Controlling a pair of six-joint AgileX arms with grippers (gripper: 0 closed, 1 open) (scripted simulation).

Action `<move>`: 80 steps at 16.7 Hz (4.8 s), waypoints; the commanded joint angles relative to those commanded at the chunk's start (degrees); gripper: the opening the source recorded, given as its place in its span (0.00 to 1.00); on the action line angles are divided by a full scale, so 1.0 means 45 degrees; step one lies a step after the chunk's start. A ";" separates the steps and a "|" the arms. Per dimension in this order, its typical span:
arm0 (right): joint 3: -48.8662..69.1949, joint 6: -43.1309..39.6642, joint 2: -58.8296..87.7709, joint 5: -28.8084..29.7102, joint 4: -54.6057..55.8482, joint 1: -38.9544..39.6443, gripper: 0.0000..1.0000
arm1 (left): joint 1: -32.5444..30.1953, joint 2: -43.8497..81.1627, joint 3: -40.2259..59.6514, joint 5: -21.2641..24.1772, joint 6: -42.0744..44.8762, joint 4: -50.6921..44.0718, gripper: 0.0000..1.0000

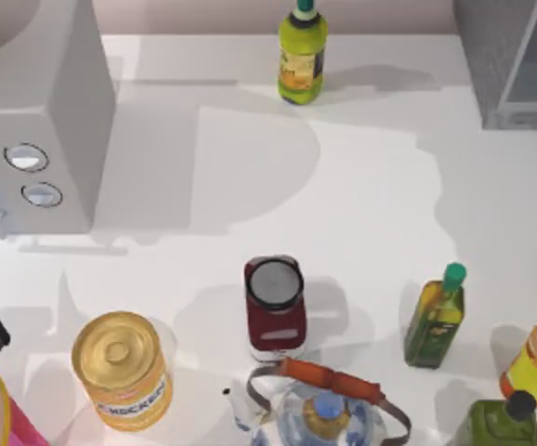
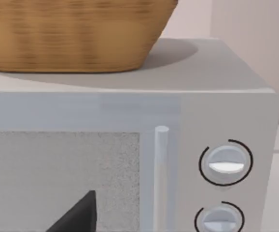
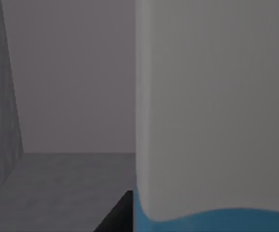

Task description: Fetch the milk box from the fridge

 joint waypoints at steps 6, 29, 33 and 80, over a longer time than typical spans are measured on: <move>0.0000 0.0000 0.0000 0.0000 0.0000 0.0000 0.00 | 0.0000 0.0000 0.0000 0.0000 0.0000 0.0000 1.00; -0.2113 0.0045 -0.3298 -0.0332 -0.0996 -0.0291 0.00 | 0.0000 0.0000 0.0000 0.0000 0.0000 0.0000 1.00; -0.4635 0.0048 -0.4419 -0.0468 -0.0378 -0.0524 0.00 | 0.0000 0.0000 0.0000 0.0000 0.0000 0.0000 1.00; -1.4714 -0.0150 -2.6193 0.1221 -1.0873 0.2994 0.00 | 0.0000 0.0000 0.0000 0.0000 0.0000 0.0000 1.00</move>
